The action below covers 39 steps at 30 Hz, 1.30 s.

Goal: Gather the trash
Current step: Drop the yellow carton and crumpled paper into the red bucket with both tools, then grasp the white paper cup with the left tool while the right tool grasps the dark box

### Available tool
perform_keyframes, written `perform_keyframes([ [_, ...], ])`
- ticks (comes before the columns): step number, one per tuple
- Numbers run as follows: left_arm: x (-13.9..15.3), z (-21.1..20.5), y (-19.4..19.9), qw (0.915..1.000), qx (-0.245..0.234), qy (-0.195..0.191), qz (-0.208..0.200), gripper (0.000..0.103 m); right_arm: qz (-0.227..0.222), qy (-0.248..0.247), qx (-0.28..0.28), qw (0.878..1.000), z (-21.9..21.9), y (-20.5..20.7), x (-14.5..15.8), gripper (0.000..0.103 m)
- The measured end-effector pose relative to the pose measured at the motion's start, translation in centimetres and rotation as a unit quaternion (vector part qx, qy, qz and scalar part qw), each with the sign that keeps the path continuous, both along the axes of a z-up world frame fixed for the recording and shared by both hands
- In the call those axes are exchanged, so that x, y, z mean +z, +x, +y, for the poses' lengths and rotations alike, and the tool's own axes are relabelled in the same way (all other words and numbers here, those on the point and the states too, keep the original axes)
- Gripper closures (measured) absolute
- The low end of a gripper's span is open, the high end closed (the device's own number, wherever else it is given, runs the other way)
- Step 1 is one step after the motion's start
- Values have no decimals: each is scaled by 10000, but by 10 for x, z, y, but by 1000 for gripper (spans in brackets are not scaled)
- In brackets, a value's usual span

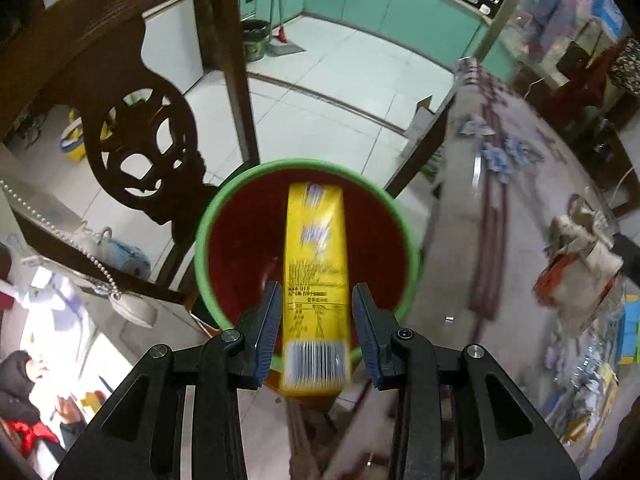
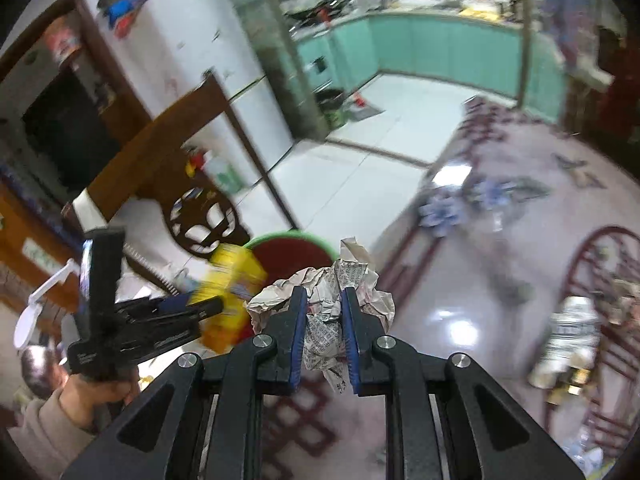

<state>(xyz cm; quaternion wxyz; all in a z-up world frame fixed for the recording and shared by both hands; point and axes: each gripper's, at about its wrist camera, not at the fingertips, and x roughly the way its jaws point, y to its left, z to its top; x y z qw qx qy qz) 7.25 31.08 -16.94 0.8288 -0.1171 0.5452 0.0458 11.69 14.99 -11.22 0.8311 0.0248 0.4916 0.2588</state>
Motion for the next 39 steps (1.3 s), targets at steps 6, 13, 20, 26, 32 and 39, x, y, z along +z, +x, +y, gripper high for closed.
perform_keyframes([
  [6,-18,17,13,9998,98,-91,171,68,43,-135,365,9992,52,19,-40,88],
  [13,-17,21,17,9998,84,-134,119,69,232,-154,457,9986,67,28,-58,88],
  [20,-12,25,16,9997,222,-99,-10,29,274,-25,310,9991,60,29,-57,78],
  [26,-2,15,15,9999,64,-22,-103,29,79,-8,45,10000,36,19,-35,73],
  [32,9,-4,14,9996,-154,-39,-228,29,-123,-40,-521,9986,-18,-7,-7,73],
  [39,15,-51,18,9970,-721,-93,-265,29,-112,-301,-1450,9889,-101,-44,0,64],
])
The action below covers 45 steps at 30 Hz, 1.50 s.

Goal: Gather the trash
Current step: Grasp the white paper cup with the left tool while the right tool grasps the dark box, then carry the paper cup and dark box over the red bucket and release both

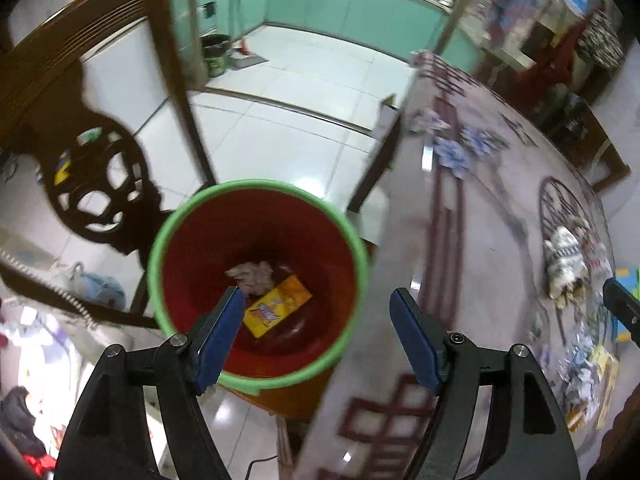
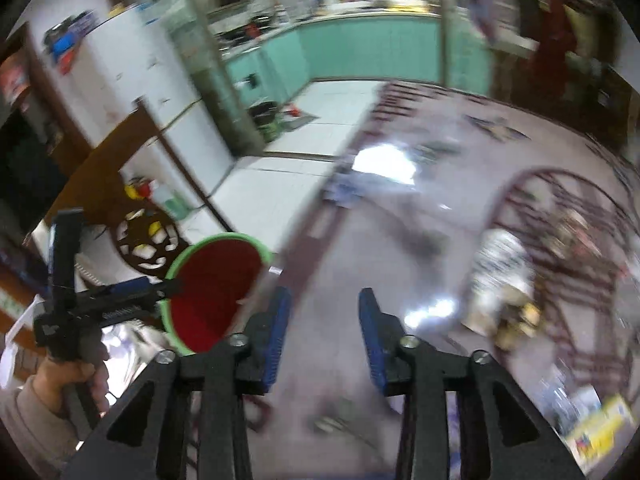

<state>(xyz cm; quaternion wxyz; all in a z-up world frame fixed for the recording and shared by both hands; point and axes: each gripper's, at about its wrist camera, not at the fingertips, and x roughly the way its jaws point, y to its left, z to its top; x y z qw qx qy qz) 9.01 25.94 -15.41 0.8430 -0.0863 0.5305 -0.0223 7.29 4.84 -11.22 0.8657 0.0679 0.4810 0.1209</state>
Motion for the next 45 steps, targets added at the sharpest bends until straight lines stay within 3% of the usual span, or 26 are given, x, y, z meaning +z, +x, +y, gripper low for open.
perform_keyframes([
  [5,9,-46,0,9986,-520,-23,-78,29,71,-270,-877,9958,-77,-20,-1,60],
  [9,18,-81,-5,9972,-728,-104,-142,28,302,-370,-1511,9874,-141,-9,-11,60],
  [13,25,-113,-12,9963,-844,-112,-154,28,736,-226,-1710,9822,-179,18,-42,60],
  [17,30,-146,-16,9954,-941,-83,-152,28,1134,-32,-1570,9811,-190,43,-76,60],
  [21,36,-175,-14,9948,-1001,-74,-179,28,1393,-30,-1202,9829,-190,59,-103,95],
  [22,39,-185,-13,9943,-1043,-65,-204,28,1400,31,-1168,9832,-192,61,-107,95],
  [27,46,-226,2,9906,-1339,-46,-295,28,983,213,-1191,9878,-213,47,-87,98],
  [31,43,-260,21,9872,-1559,-114,-306,28,578,286,-1374,9884,-240,19,-53,98],
  [35,25,-293,39,9851,-1711,-153,-131,28,314,210,-1594,9865,-265,-6,-23,98],
  [41,-10,-314,56,9856,-1645,-222,334,29,230,57,-1754,9842,-286,-27,-5,98],
  [43,-18,-315,59,9860,-1588,-240,444,48,240,81,-1762,9840,-289,-31,-6,98],
  [45,-16,-311,58,9864,-1550,-363,405,49,258,99,-1766,9839,-291,-33,-7,98],
])
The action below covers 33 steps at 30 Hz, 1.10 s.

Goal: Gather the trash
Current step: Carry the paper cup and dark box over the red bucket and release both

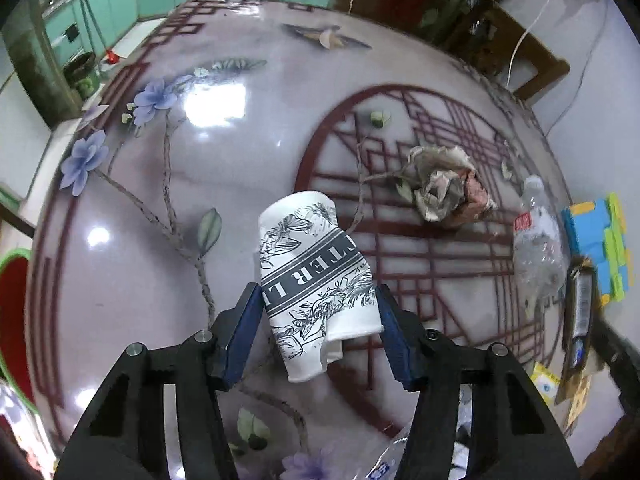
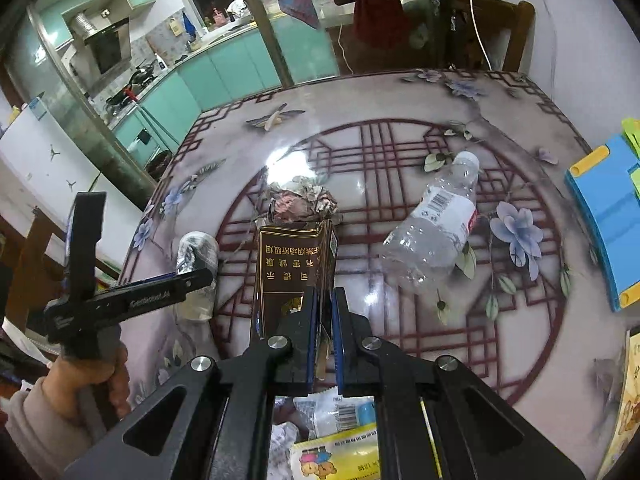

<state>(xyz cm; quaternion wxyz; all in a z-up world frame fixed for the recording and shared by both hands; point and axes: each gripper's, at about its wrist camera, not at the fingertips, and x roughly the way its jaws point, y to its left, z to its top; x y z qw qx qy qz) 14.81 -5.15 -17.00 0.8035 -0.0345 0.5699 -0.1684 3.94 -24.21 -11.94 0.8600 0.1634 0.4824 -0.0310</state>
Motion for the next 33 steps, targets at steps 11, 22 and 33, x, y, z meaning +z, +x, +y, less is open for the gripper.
perform_keyframes([
  [11,42,21,-28,9989,-54,-97,-465,50,-273,-52,303,9992,32,-1,16,98],
  [22,65,71,-64,9974,56,-81,-714,49,-407,-107,640,9971,86,-4,33,98],
  [33,63,151,-81,9952,673,-61,-710,49,-457,-174,1100,9927,154,-1,38,98],
])
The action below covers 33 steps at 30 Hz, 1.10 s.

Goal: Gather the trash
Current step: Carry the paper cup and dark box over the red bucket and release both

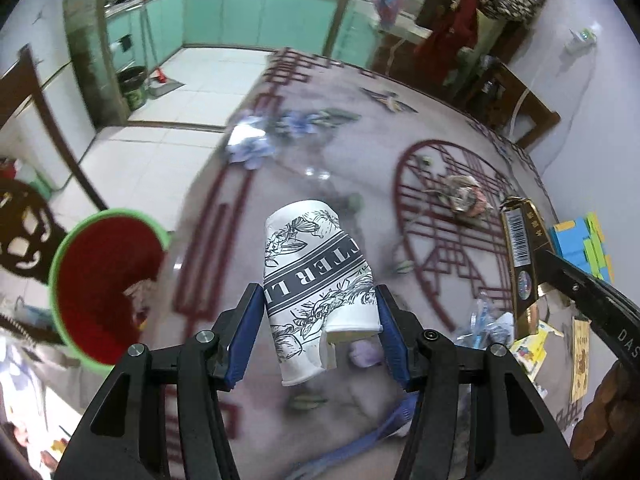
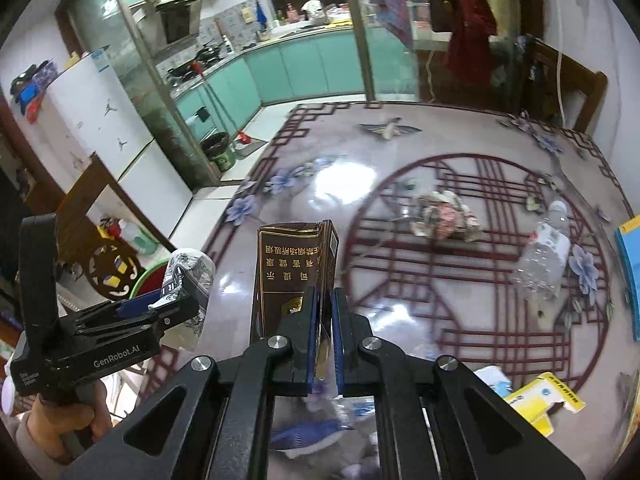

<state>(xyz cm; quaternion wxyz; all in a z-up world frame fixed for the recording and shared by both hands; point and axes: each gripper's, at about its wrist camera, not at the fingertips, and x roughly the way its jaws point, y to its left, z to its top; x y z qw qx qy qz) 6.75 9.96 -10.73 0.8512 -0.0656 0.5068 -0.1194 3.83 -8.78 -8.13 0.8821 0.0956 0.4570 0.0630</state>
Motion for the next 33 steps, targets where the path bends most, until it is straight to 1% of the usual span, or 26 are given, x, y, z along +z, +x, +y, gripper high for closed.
perform_keyframes([
  [8,-6,66,-7,9985,553,56,-13,49,-24,-62,270,9996,51,5,4,98],
  [17,-26,140,-10,9934,1125,194,151,49,46,-64,728,9973,124,14,-2,98],
  [24,-39,180,-9,9900,1349,303,277,49,110,-12,1078,9941,176,24,-10,98],
  [29,-46,200,-9,9881,1465,325,330,49,152,-58,1373,9904,214,32,-16,98],
  [33,-54,211,-4,9865,1542,365,423,49,217,-136,1549,9876,232,39,-25,98],
])
